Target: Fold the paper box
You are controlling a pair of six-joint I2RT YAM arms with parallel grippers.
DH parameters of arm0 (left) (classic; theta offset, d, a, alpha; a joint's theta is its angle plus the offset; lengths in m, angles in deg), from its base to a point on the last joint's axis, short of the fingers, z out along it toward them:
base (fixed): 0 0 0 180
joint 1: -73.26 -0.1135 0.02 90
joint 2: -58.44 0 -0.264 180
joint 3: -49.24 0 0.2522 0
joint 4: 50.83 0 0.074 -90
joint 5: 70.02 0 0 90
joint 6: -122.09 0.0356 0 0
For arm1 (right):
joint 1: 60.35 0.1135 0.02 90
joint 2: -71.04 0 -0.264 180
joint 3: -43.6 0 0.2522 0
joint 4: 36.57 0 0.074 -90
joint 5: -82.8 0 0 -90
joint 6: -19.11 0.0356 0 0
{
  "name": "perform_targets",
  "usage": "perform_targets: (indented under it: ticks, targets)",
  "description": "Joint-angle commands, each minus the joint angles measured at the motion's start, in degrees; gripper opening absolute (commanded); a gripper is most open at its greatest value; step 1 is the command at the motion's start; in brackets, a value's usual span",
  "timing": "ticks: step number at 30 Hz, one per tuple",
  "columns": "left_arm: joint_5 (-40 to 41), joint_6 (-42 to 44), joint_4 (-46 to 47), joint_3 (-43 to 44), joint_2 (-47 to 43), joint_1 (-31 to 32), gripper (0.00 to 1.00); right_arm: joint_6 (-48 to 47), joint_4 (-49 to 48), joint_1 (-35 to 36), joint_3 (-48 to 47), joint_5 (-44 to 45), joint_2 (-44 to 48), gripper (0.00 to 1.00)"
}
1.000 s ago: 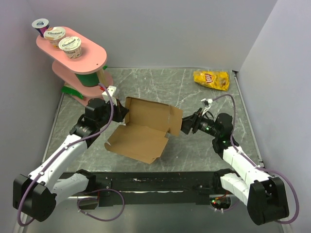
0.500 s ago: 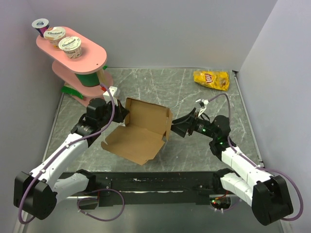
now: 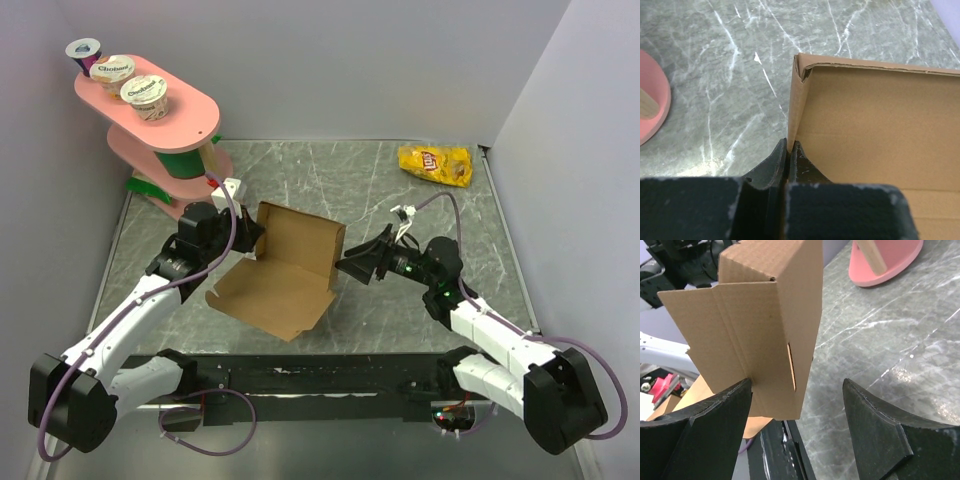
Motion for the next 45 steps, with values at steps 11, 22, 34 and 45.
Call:
perform_targets:
  ticks: [11,22,34,45]
  targets:
    - [3.52,0.29,0.29,1.52,-0.62,1.23,0.01,-0.98,-2.54,4.60,-3.02,8.14,0.55,0.80]
    - [5.54,0.73,-0.59,1.78,0.08,2.29,0.01,0.70,-4.67,5.74,-3.01,8.05,0.02,0.80]
    - [8.52,1.35,-0.94,1.87,-0.18,4.13,0.01,-2.91,-0.09,7.68,-4.33,12.00,-1.12,0.77]
    - [20.48,-1.02,-2.96,2.22,-0.97,8.26,0.01,-4.05,19.66,14.35,-10.74,38.45,-2.44,0.72]
